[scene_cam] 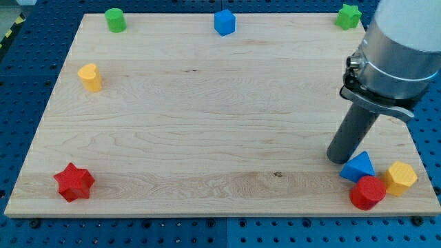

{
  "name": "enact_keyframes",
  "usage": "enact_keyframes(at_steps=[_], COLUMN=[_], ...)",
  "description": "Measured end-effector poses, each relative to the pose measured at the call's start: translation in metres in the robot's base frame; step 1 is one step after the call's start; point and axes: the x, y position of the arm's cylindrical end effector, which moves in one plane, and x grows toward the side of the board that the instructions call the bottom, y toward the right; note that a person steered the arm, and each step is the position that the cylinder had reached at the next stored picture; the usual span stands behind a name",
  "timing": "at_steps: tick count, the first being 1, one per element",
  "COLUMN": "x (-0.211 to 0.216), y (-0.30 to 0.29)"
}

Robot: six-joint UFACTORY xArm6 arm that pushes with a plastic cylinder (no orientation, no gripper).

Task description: Push red circle close to yellow hexagon

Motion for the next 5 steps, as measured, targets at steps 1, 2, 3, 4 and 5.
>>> enact_keyframes(at_steps=[1, 2, 3, 4, 5], x=[0.000, 0.009, 0.010, 0.010, 0.010], y=[-0.013, -0.002, 0.002, 0.014, 0.019])
